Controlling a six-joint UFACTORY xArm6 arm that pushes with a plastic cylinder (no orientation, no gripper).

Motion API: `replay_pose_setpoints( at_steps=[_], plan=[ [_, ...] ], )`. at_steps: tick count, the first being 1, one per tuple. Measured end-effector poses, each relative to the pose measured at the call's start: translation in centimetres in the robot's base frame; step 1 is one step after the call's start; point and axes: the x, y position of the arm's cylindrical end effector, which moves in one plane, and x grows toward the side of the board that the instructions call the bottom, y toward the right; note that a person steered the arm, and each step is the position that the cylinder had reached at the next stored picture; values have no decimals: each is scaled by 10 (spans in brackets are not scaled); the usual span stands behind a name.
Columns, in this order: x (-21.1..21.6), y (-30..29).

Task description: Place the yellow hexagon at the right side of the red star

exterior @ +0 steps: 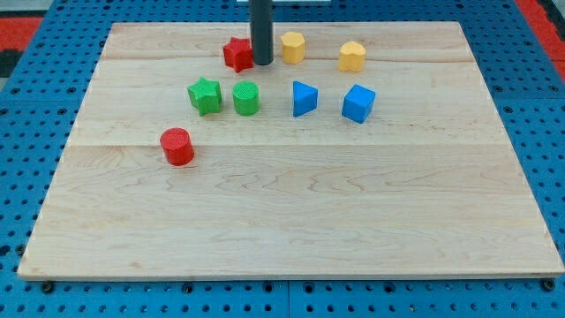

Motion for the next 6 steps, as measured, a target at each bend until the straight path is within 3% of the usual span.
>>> replay_pose_setpoints(
  at_steps=[1,3,4,6],
  plan=[
    [-42,2],
    [-79,60],
    [-78,77],
    [-40,40]
  ],
)
